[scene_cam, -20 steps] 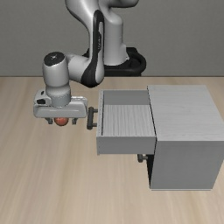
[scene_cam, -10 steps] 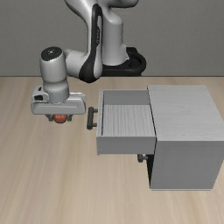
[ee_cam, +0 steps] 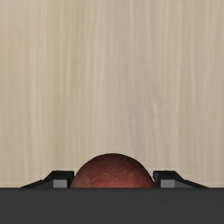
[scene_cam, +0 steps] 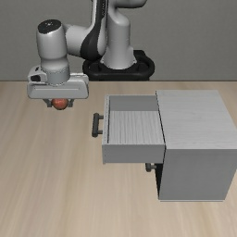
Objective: Pick up the peach and place it in the top layer of the cabinet
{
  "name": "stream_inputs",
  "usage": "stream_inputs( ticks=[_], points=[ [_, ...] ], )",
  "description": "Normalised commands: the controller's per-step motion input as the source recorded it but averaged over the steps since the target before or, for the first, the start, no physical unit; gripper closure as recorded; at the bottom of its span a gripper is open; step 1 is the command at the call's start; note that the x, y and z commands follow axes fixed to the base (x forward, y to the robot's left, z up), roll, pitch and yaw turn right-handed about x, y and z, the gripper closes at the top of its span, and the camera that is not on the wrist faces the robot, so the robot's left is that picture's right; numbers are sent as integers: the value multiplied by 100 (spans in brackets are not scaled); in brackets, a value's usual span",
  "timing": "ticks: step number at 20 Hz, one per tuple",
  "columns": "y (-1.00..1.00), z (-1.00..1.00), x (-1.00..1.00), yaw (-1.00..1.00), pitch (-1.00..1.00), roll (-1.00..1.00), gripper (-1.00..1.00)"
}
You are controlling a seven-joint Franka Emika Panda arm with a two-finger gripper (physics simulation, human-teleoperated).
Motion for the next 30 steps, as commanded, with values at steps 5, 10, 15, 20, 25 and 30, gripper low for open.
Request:
stream_inputs(
  ticks=[5,10,15,20,25,30],
  points=[
    [0,100,0,0,0,0,100],
    [0,100,0,0,0,0,100],
    [80,20,0,0,0,0,100],
    [100,0,0,0,0,0,100],
    [100,0,0,0,0,0,100],
    [100,0,20,0,0,0,100]
  ],
)
